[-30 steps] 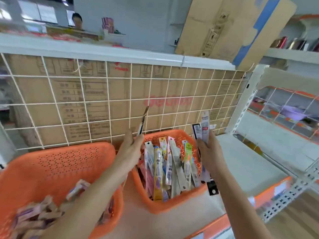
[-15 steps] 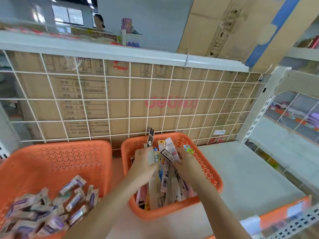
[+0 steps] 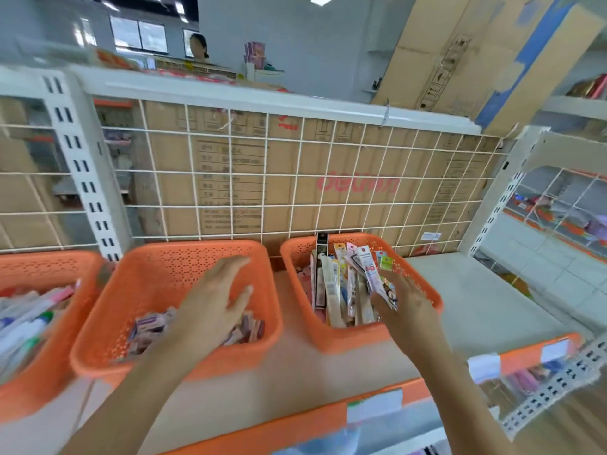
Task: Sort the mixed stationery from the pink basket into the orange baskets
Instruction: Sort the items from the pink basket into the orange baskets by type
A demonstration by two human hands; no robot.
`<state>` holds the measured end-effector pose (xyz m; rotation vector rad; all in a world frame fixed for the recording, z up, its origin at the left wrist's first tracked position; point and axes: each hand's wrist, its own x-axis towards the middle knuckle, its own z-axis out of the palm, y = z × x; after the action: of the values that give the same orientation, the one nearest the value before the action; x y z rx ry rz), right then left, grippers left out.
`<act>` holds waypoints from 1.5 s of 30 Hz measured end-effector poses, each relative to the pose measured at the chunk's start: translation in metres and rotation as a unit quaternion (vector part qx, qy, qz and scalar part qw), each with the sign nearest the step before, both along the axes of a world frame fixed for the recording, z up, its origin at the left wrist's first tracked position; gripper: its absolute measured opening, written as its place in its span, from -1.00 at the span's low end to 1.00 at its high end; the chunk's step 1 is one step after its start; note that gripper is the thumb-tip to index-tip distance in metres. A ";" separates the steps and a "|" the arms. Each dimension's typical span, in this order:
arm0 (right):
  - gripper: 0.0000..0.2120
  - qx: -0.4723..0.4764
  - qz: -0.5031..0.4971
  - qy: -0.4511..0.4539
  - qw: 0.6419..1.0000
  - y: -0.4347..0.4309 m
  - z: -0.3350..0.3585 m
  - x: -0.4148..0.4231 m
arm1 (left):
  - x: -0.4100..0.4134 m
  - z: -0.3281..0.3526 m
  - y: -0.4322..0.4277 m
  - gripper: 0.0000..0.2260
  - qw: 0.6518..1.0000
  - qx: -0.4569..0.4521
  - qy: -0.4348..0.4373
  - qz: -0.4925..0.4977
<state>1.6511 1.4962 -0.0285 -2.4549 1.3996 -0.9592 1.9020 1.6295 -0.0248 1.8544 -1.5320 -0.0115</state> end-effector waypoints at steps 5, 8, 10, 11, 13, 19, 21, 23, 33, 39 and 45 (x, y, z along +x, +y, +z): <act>-0.68 -0.041 -0.006 -0.013 0.999 0.062 -0.014 0.010 | 0.042 -0.003 0.085 -0.52 0.996 0.015 -0.058 0.065; -0.62 -0.049 -0.005 0.003 0.999 0.104 -0.021 0.018 | 0.067 -0.010 0.137 -0.49 0.990 0.030 -0.090 0.104; -0.63 -0.050 0.002 -0.001 0.999 0.134 -0.025 0.026 | 0.077 -0.012 0.173 -0.53 0.986 0.036 -0.100 0.125; -0.63 -0.050 0.004 -0.002 0.999 0.148 -0.027 0.030 | 0.081 -0.014 0.190 -0.56 0.984 0.038 -0.105 0.140; -0.62 -0.042 0.007 0.005 0.999 0.171 -0.029 0.040 | 0.090 -0.015 0.223 -0.58 0.977 0.047 -0.126 0.168; -0.64 -0.041 0.070 0.015 0.997 0.220 -0.026 0.089 | 0.124 -0.019 0.316 -0.66 0.958 0.039 -0.152 0.241; -0.64 -0.035 0.103 0.013 0.994 0.231 -0.024 0.112 | 0.135 -0.022 0.344 -0.66 0.951 0.032 -0.139 0.273; -0.63 -0.036 0.138 0.018 0.990 0.241 -0.023 0.138 | 0.145 -0.023 0.371 -0.67 0.943 0.028 -0.140 0.301; -0.67 -0.042 0.288 0.032 0.956 0.293 -0.011 0.294 | 0.198 -0.024 0.486 -0.60 0.882 0.049 -0.117 0.454; -0.66 -0.032 0.366 0.019 0.930 0.316 -0.005 0.394 | 0.248 -0.021 0.520 -0.60 0.854 0.062 -0.096 0.508; -0.63 -0.012 0.414 0.004 0.910 0.334 -0.001 0.476 | 0.305 -0.013 0.531 -0.60 0.841 0.084 -0.081 0.528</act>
<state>2.1274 1.8298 -0.0292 -2.6447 0.2304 -0.7334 2.2071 2.1605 -0.0375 2.6589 -0.4179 0.5437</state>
